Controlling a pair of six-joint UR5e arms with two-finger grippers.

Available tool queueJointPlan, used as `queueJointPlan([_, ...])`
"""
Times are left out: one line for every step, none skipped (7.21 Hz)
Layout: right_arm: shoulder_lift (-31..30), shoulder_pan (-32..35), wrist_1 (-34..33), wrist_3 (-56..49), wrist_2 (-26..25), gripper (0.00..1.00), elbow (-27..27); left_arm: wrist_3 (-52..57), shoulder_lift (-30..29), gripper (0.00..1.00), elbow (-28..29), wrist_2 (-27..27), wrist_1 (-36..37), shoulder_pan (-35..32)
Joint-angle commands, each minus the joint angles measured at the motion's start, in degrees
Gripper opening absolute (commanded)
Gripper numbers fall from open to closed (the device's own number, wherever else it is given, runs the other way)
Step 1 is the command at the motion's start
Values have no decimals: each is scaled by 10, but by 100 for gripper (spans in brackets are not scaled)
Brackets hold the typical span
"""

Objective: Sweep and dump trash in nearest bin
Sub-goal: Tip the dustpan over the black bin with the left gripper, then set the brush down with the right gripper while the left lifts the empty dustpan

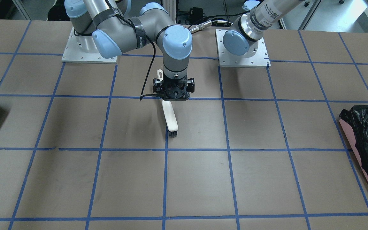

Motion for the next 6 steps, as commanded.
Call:
queueJointPlan([-6,-62,47,-57,1,100,-97,22,-3,0,0,10,25,-7])
queueJointPlan([-10,-98,70,-101,-1,100,-137,29,4,0,0,8,24,-7])
queueJointPlan([-12,-131,74,-143,-7,100,-148,32,21,0,2,0,15,-8])
queueJointPlan([-19,-164,73,-170,-8,100,-153,32,34,0,3,-29,-2,-5])
queueJointPlan([-26,-198,80,-175,-8,100,-155,24,47,0,4,-37,-17,-10])
queueJointPlan([-41,-220,99,-176,-8,100,-172,0,59,0,-2,-79,-40,-15])
